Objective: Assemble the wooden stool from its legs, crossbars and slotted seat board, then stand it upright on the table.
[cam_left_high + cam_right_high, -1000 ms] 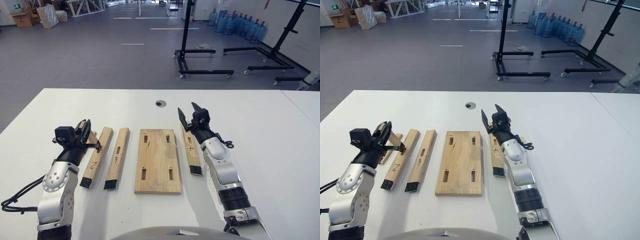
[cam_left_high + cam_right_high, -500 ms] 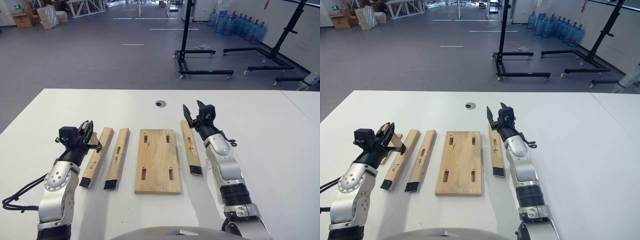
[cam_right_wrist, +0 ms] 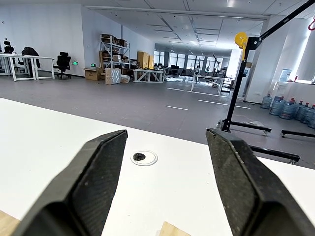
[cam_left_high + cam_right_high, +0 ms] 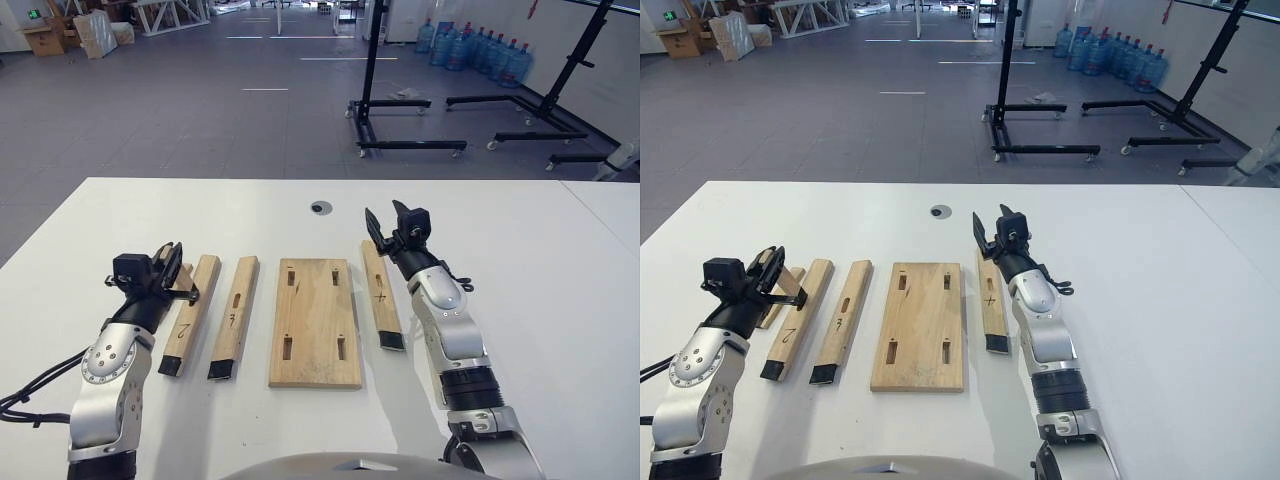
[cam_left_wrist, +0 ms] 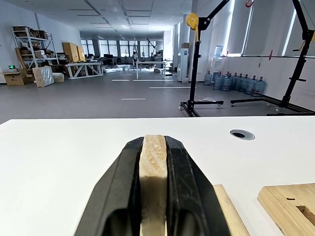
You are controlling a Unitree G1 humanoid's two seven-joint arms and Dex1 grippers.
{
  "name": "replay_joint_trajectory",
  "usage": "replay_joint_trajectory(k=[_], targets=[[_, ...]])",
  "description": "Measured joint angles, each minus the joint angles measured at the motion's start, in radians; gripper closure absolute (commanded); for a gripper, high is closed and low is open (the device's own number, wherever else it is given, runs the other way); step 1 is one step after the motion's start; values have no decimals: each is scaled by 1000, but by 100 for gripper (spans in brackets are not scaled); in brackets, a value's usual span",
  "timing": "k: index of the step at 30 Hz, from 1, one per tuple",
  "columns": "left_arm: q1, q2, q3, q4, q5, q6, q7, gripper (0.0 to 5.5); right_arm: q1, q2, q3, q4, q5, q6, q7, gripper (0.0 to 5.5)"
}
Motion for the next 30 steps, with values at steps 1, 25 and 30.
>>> replay_joint_trajectory(k=[1,25,30], targets=[[10,-4,-1,-9,1,-2,4,513,0,0,0,0,0,0,0,257],[33,-36,65,-82,-44,44,50,513,0,4,17,1,-21,-3,-12,257],[37,-36,66,-72,-38,47,50,513,0,3,17,1,-21,-2,-12,257]])
